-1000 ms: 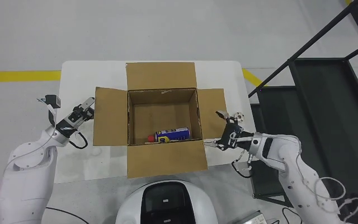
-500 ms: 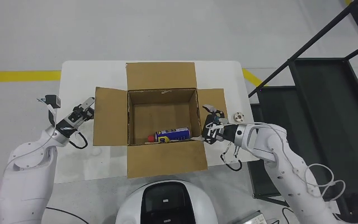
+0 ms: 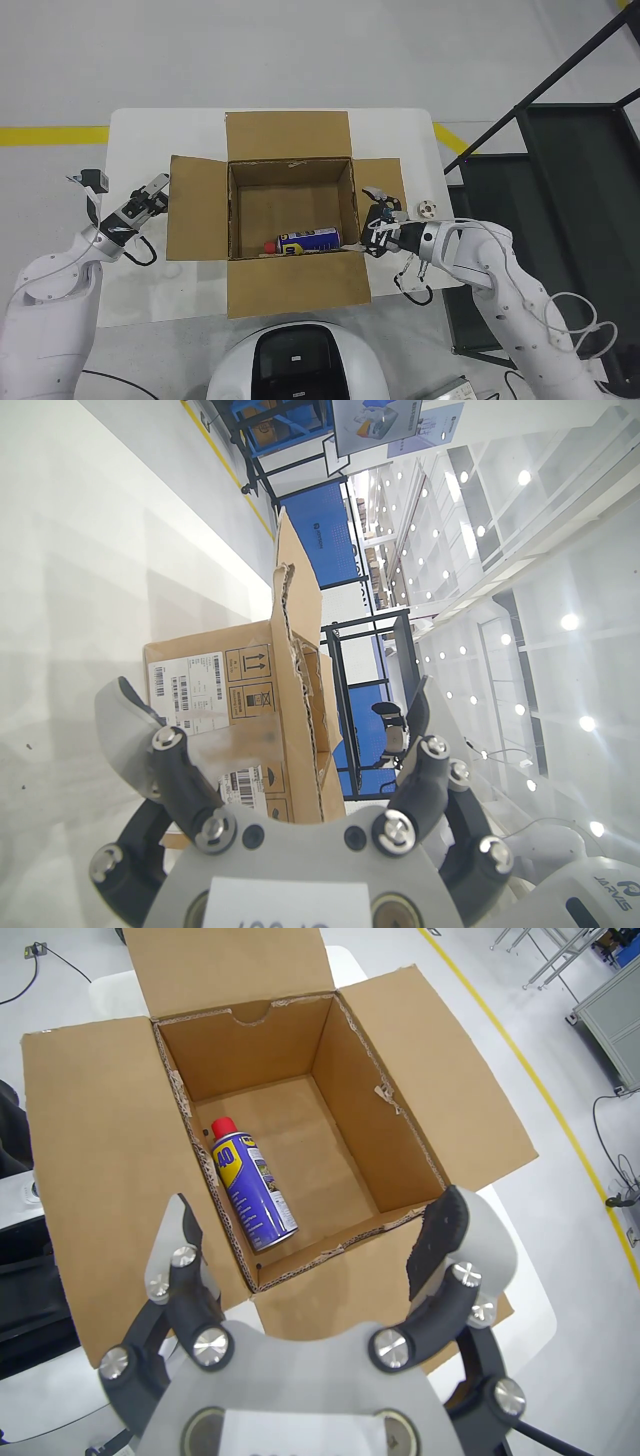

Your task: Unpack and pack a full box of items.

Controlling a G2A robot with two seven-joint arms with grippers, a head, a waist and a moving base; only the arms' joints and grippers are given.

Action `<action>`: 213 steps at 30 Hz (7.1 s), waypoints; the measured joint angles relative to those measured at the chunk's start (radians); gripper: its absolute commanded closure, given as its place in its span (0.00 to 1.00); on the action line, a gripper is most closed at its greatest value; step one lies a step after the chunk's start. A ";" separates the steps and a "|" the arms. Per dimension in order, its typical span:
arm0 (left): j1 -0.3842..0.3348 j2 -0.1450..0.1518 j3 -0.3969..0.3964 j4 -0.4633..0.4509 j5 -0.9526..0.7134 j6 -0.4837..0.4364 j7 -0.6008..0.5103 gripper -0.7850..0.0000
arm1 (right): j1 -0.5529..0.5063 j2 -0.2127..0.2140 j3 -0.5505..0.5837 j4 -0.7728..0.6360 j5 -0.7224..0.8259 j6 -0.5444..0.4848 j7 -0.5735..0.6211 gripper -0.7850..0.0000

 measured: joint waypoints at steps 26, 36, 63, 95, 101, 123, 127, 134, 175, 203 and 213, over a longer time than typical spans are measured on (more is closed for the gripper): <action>0.000 0.000 0.000 0.000 0.000 0.000 0.000 0.00 | 0.743 -0.204 -0.731 0.579 0.199 0.143 0.479 0.00; 0.000 0.000 0.000 0.000 0.000 0.000 0.000 0.00 | 0.755 -0.211 -0.728 0.597 0.203 0.160 0.448 0.00; 0.000 0.000 0.000 0.000 0.000 0.000 0.000 0.00 | 0.802 -0.228 -0.769 0.630 0.234 0.054 0.518 0.00; 0.000 0.000 0.000 0.000 0.000 0.000 0.000 0.00 | 0.981 -0.455 -1.026 1.148 0.423 0.060 0.567 0.00; 0.000 0.000 0.000 0.000 0.000 0.000 0.000 0.00 | 0.997 -0.492 -1.043 1.231 0.423 0.048 0.541 0.00; 0.000 0.000 0.000 0.000 0.000 0.000 0.000 0.00 | 1.049 -0.577 -1.060 1.376 0.377 0.065 0.497 1.00; 0.000 0.000 0.000 0.000 0.000 0.000 0.000 0.00 | 1.053 -0.570 -1.048 1.354 0.351 0.087 0.478 1.00; 0.000 0.000 0.000 0.000 0.000 0.000 0.000 0.00 | 1.043 -0.530 -1.006 1.263 0.309 0.131 0.464 1.00; 0.000 0.000 0.000 0.000 0.000 0.000 0.000 0.00 | 0.038 -0.094 -0.076 0.084 -0.257 0.083 -0.508 1.00; 0.000 0.000 0.000 0.000 0.000 0.000 0.000 0.00 | -0.343 -0.070 0.155 0.019 -0.313 0.290 -0.854 1.00; 0.000 0.000 0.000 0.000 0.000 0.000 0.000 0.00 | -0.370 -0.070 0.187 0.028 -0.206 0.269 -0.841 1.00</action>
